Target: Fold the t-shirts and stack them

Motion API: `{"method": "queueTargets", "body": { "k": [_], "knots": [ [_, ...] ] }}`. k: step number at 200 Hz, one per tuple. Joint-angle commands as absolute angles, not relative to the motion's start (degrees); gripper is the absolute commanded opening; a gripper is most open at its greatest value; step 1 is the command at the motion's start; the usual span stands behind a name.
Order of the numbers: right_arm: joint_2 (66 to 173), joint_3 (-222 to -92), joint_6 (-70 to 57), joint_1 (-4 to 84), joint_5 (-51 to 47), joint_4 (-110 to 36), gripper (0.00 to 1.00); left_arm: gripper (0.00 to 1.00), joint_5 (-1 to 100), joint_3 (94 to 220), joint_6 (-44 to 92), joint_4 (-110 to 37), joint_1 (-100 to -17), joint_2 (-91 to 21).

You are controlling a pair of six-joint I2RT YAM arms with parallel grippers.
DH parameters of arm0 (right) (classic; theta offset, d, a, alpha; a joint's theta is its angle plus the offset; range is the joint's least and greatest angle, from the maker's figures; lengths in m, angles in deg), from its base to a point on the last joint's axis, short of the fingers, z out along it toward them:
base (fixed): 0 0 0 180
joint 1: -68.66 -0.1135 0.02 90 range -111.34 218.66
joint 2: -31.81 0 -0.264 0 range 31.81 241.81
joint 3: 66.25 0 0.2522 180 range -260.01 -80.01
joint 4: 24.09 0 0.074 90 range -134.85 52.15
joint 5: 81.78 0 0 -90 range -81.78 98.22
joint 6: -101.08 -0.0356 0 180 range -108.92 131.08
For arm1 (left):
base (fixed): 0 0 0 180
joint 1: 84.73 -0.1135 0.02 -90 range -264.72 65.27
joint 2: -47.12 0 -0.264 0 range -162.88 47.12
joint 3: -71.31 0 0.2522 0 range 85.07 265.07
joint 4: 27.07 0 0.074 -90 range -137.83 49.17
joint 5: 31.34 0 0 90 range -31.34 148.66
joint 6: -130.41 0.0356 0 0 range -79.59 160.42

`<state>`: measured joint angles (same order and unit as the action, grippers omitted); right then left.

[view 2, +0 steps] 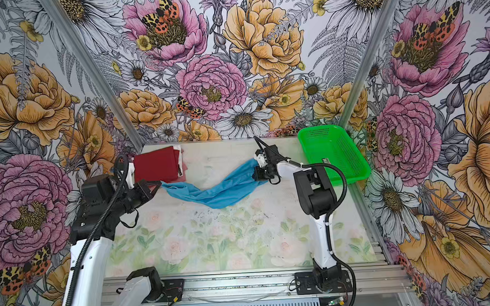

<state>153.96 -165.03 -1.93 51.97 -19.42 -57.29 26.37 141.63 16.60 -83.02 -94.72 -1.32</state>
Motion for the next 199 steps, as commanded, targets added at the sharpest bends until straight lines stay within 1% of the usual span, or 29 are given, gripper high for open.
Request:
{"method": "queueTargets", "body": {
  "k": [1,79,103,108,112,129,137,143,151,167,199],
  "knots": [
    [146.1,-163.6,-1.1,51.5,-17.9,-56.0,0.00,0.00,25.5,142.0,17.9,-82.9,-95.4,-1.6],
    [123.0,-152.6,-0.7,51.9,-14.3,-58.0,0.00,0.00,25.8,143.0,19.1,-82.8,-95.4,-3.1],
    [114.5,-143.9,-3.2,51.3,-13.9,-58.5,0.00,0.00,26.1,142.9,19.5,-82.8,-95.5,-3.1],
    [112.4,-141.0,-3.8,50.7,-13.2,-58.4,0.02,0.00,26.2,142.8,19.6,-82.8,-95.5,-3.1],
    [110.7,-138.7,-4.3,50.1,-12.1,-58.3,0.06,0.00,26.3,142.6,19.7,-82.8,-95.6,-3.1],
    [103.1,-129.6,-6.3,48.3,-6.9,-58.3,0.34,0.00,26.5,141.7,19.7,-82.2,-95.5,-3.4],
    [100.3,-126.3,-7.0,48.3,-5.8,-58.3,0.43,0.00,26.1,141.3,19.6,-81.7,-95.6,-3.7],
    [98.6,-124.7,-7.2,48.4,-5.4,-58.5,0.47,0.00,25.8,140.9,19.5,-81.2,-95.6,-4.1],
    [97.4,-123.2,-7.2,48.5,-5.4,-58.5,0.50,0.00,25.5,140.6,19.3,-80.6,-95.5,-4.6],
    [97.4,-122.5,-7.5,48.6,-6.8,-58.5,0.51,0.00,24.8,139.9,18.9,-79.5,-95.6,-5.3],
    [103.7,-123.5,-8.0,48.3,-7.7,-57.9,0.51,0.00,24.9,138.1,18.3,-78.5,-95.6,-3.8]
  ]
}}
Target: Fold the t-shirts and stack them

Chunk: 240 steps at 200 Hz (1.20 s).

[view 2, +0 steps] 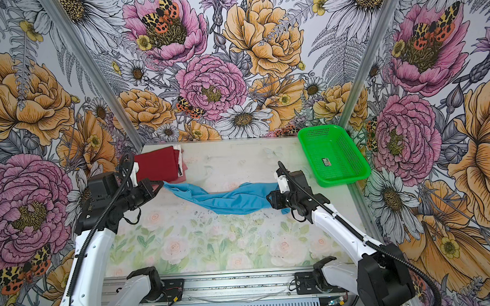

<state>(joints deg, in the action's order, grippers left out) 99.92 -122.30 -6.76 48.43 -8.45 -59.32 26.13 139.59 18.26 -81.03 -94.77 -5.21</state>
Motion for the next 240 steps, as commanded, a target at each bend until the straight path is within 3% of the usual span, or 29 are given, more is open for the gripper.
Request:
{"method": "queueTargets", "body": {
  "k": [1,28,91,184,191,216,240],
  "knots": [
    [103.9,-123.6,-8.1,48.3,-7.6,-57.8,0.51,0.00,25.0,138.1,18.3,-78.5,-95.6,-3.8],
    [106.8,-123.7,-8.3,47.1,-7.9,-57.6,0.48,0.00,25.0,137.2,18.4,-78.6,-95.6,-3.4],
    [100.4,-116.1,-12.0,44.8,-4.7,-56.7,0.49,0.00,24.1,137.9,18.4,-77.3,-95.5,-5.9],
    [114.4,-118.9,-11.9,44.8,-9.1,-44.4,0.47,0.00,23.9,137.4,17.8,-77.2,-95.5,-4.6],
    [115.4,-119.2,-11.9,44.8,-9.2,-44.0,0.43,0.00,23.7,137.4,17.8,-77.2,-95.5,-4.6],
    [114.4,-119.5,-12.7,44.5,-8.4,-43.8,0.15,0.00,23.7,137.7,17.9,-77.3,-95.6,-4.5],
    [108.8,-118.2,-13.2,44.2,-6.9,-45.4,0.08,0.00,23.9,137.8,17.9,-77.3,-95.6,-4.9]
  ]
}}
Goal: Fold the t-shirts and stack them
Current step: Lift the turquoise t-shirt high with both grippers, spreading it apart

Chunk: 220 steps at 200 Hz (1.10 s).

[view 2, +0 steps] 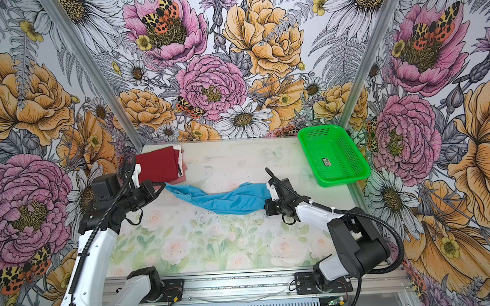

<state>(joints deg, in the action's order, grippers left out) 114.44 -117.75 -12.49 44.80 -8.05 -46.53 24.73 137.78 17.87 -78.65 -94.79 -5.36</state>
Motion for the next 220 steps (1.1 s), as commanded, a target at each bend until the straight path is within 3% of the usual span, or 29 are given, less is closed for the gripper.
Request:
{"method": "queueTargets", "body": {
  "k": [1,62,92,123,165,194,220],
  "knots": [
    [108.5,-118.2,-13.3,44.2,-6.9,-45.6,0.08,0.00,23.9,137.8,17.9,-77.3,-95.7,-4.9],
    [96.4,-122.1,-12.4,44.4,-4.4,-60.0,0.04,0.00,24.4,138.4,18.4,-77.2,-95.6,-5.7],
    [99.1,-128.7,-8.8,47.8,-5.1,-61.8,0.00,0.00,23.6,140.8,16.6,-74.0,-95.6,-8.3],
    [113.5,-148.0,-3.0,56.0,-8.5,-65.9,0.00,0.00,25.0,149.8,13.8,-66.8,-92.5,-17.6],
    [131.5,-188.9,-1.3,62.4,-12.0,-78.3,0.00,0.00,20.4,173.5,5.7,-54.9,-92.5,-37.3],
    [134.1,-205.9,-2.6,64.1,-15.7,-81.4,0.00,0.00,16.1,186.9,-1.0,-50.3,-92.9,-42.9],
    [129.8,-206.5,-2.3,64.9,-17.1,-81.9,0.00,0.00,17.5,187.9,1.2,-53.4,-93.4,-39.6]
  ]
}}
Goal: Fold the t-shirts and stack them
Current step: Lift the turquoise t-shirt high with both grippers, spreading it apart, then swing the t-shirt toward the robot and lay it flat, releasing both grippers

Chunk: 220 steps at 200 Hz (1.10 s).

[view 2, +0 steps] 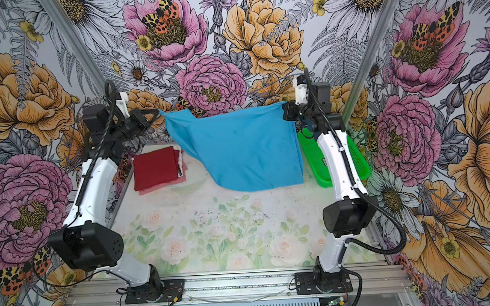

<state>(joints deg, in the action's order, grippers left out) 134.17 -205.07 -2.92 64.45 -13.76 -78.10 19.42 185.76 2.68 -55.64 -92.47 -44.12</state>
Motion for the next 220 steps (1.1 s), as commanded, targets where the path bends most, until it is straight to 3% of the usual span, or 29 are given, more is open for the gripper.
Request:
{"method": "queueTargets", "body": {
  "k": [1,58,105,133,176,220],
  "knots": [
    [129.5,-206.3,-2.3,64.9,-17.1,-81.9,0.00,0.00,17.5,187.6,1.3,-53.5,-93.4,-39.4],
    [109.9,-183.1,1.1,62.8,-17.3,-81.4,0.00,0.00,15.2,168.1,-2.2,-47.7,-98.3,-22.7],
    [95.4,-176.0,0.8,57.6,-16.1,-81.0,0.00,0.00,16.7,174.0,0.8,-54.9,-98.9,-11.5],
    [100.7,-177.0,-2.8,59.5,-15.5,-81.2,0.00,0.00,15.3,176.7,1.0,-56.8,-98.6,-16.2],
    [117.8,-178.2,-4.3,62.2,-17.4,-81.0,0.00,0.00,21.6,179.3,9.9,-61.2,-93.6,-27.4],
    [131.1,-189.7,-5.2,62.2,-20.8,-80.7,0.00,0.00,20.0,191.9,8.1,-61.5,-89.1,-44.0]
  ]
}}
